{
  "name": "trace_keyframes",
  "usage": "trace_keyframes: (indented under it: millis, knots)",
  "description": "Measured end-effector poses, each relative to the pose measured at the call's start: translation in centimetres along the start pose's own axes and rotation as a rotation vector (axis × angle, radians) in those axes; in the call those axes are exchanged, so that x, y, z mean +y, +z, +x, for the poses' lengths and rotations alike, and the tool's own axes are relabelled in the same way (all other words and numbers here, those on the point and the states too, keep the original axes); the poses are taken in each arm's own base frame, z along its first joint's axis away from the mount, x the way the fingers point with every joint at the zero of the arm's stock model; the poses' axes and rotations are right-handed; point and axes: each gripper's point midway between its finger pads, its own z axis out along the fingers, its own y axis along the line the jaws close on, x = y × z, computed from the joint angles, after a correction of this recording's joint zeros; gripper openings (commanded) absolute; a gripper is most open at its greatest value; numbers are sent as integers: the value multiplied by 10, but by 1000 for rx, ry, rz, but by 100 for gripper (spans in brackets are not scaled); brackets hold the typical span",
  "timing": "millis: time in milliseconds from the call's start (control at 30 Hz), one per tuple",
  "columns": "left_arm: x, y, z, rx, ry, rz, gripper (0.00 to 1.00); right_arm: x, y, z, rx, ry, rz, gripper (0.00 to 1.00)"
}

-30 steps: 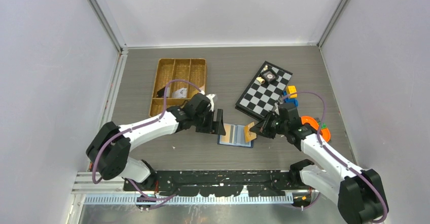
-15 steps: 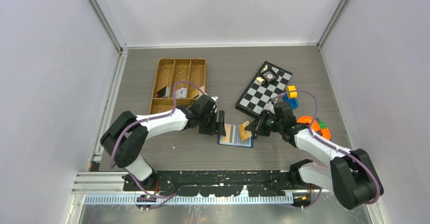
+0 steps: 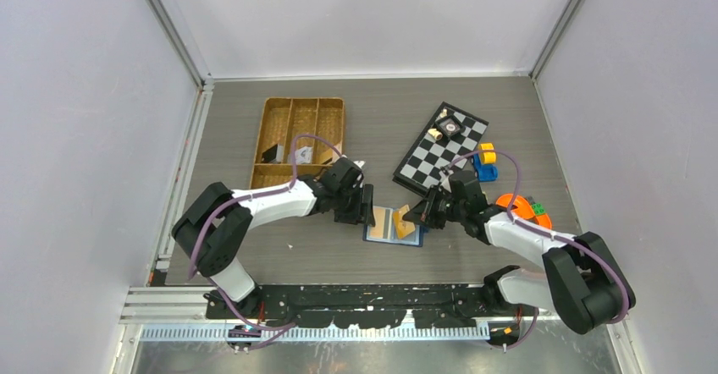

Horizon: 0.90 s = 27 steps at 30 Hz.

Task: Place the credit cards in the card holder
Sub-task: Insert the credit card into the card holder.

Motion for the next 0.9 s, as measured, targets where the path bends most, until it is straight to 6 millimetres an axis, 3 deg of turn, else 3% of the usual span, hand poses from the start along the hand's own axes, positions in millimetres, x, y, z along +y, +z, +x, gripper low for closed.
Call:
trace_keyframes:
  millis: [900]
  knots:
    - [5, 9, 1, 19, 4, -25, 41, -3, 10, 2, 9, -11, -15, 0]
